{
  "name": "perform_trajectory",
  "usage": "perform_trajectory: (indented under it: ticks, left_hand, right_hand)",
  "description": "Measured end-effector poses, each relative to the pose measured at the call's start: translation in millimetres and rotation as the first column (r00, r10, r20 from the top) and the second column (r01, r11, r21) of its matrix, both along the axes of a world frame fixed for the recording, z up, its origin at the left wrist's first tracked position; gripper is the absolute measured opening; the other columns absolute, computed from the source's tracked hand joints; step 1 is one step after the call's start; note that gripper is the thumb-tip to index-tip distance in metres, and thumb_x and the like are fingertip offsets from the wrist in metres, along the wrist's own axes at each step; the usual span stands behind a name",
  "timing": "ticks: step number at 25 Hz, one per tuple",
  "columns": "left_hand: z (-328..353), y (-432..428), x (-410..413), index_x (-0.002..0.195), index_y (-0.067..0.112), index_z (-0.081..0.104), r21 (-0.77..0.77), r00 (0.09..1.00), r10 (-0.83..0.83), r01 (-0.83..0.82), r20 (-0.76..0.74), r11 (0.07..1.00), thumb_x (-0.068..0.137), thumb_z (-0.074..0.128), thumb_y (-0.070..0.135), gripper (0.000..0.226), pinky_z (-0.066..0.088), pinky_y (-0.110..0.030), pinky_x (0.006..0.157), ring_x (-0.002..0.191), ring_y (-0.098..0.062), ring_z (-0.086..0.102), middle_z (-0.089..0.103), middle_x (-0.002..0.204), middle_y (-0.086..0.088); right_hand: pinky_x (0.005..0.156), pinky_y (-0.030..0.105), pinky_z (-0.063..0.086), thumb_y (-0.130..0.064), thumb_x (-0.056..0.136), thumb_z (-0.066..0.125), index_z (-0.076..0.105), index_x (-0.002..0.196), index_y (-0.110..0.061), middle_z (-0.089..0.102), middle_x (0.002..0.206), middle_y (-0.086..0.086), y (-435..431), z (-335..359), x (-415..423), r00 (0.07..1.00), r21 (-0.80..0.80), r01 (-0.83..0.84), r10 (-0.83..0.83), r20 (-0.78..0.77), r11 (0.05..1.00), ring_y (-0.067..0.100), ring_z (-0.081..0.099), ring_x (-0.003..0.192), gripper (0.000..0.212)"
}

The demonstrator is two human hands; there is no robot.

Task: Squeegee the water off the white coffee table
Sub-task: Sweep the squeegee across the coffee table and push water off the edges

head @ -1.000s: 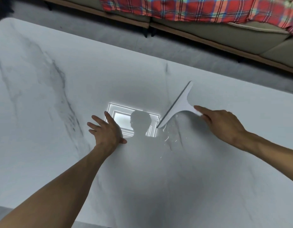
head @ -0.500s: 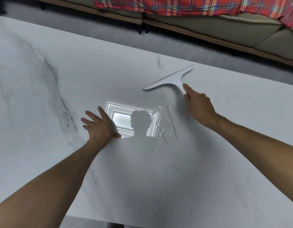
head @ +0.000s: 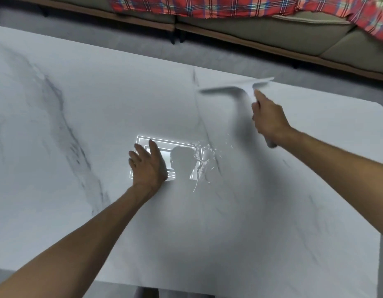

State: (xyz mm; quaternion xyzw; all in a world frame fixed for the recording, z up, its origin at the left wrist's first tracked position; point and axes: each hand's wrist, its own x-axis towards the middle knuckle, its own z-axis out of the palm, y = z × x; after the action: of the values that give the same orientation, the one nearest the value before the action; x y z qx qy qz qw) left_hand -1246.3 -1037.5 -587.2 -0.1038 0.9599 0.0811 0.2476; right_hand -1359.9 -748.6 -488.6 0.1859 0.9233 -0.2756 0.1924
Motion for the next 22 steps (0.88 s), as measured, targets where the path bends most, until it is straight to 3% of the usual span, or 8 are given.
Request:
perform_trajectory:
  ticks: [5,8,12,14,16,18,19,22]
  left_hand:
    - [-14.5,17.5,-7.8,0.149,-0.004,0.017,0.007,0.990,-0.008,0.007,0.140,1.000,0.094,0.030,0.017,0.059,0.026,-0.063,0.107,0.130,-0.067,0.021,0.019,0.143,-0.048]
    - [-17.4,7.9,-14.6,0.145,-0.012,0.019,0.011,0.967,-0.118,0.118,0.226,0.993,0.091,0.008,0.005,0.057,0.022,-0.072,0.103,0.126,-0.073,0.019,0.017,0.143,-0.049]
    - [-0.8,9.1,-15.3,0.142,-0.018,0.018,-0.077,0.885,-0.339,0.381,0.321,0.921,0.094,0.007,0.001,0.053,0.023,-0.077,0.100,0.122,-0.076,0.019,0.021,0.143,-0.048]
    - [12.8,9.3,-14.1,0.135,-0.011,0.044,-0.144,0.837,-0.461,0.516,0.294,0.844,0.095,0.026,0.008,0.048,0.042,-0.070,0.091,0.111,-0.073,0.041,0.041,0.139,-0.039]
    - [24.4,8.7,-12.2,0.108,0.007,0.074,-0.255,0.758,-0.585,0.650,0.289,0.716,0.081,0.058,0.021,0.034,0.058,-0.056,0.068,0.091,-0.057,0.064,0.068,0.117,-0.020]
    - [28.3,7.1,-12.0,0.095,0.011,0.079,-0.270,0.753,-0.586,0.656,0.298,0.705,0.068,0.070,0.027,0.033,0.059,-0.051,0.061,0.084,-0.050,0.069,0.073,0.108,-0.014]
    - [30.0,6.3,-13.4,0.092,0.010,0.080,-0.258,0.761,-0.572,0.644,0.306,0.720,0.063,0.074,0.028,0.034,0.059,-0.051,0.059,0.082,-0.051,0.069,0.074,0.106,-0.015]
    - [35.5,7.9,-12.3,0.087,0.005,0.079,-0.319,0.726,-0.611,0.687,0.316,0.652,0.057,0.079,0.026,0.037,0.058,-0.052,0.055,0.078,-0.053,0.068,0.074,0.101,-0.018]
  right_hand:
    - [0.078,0.048,0.055,-0.017,0.096,0.025,0.033,0.142,-0.024,0.060,0.111,0.024,-11.5,-21.4,-18.9,0.997,-0.023,0.049,-0.047,0.055,0.999,0.040,0.063,0.080,0.047]
    - [0.081,0.047,0.053,-0.026,0.100,0.027,0.025,0.147,-0.032,0.060,0.109,0.025,-11.5,-19.9,34.6,0.992,0.009,0.001,-0.002,0.122,1.000,0.043,0.064,0.084,0.048]
    - [0.078,0.042,0.054,-0.036,0.100,0.028,0.023,0.147,-0.044,0.063,0.103,0.015,-2.8,6.7,111.1,0.959,-0.090,0.044,-0.017,0.283,0.995,0.031,0.062,0.080,0.048]
    - [0.077,0.037,0.051,-0.034,0.100,0.030,0.029,0.147,-0.040,0.063,0.108,0.009,2.0,13.5,107.7,0.965,-0.133,0.072,-0.036,0.259,0.989,0.022,0.056,0.081,0.047]
    - [0.081,0.039,0.050,-0.030,0.100,0.031,0.032,0.146,-0.036,0.061,0.123,0.014,6.6,9.4,69.8,0.987,-0.115,0.116,-0.101,0.127,0.987,0.021,0.052,0.085,0.047]
    - [0.079,0.041,0.050,-0.026,0.099,0.029,0.027,0.147,-0.037,0.059,0.125,0.018,4.9,0.5,15.2,0.985,-0.091,0.171,-0.169,0.030,0.981,0.023,0.050,0.085,0.050]
    - [0.074,0.039,0.049,-0.025,0.099,0.027,0.024,0.148,-0.037,0.058,0.124,0.020,1.7,-5.4,-10.8,0.977,-0.094,0.211,-0.210,0.019,0.973,0.025,0.051,0.085,0.051]
    - [0.072,0.037,0.048,-0.025,0.100,0.026,0.022,0.150,-0.033,0.056,0.126,0.021,-19.3,-24.7,-48.6,0.970,-0.099,0.239,-0.233,0.061,0.966,0.030,0.056,0.092,0.051]
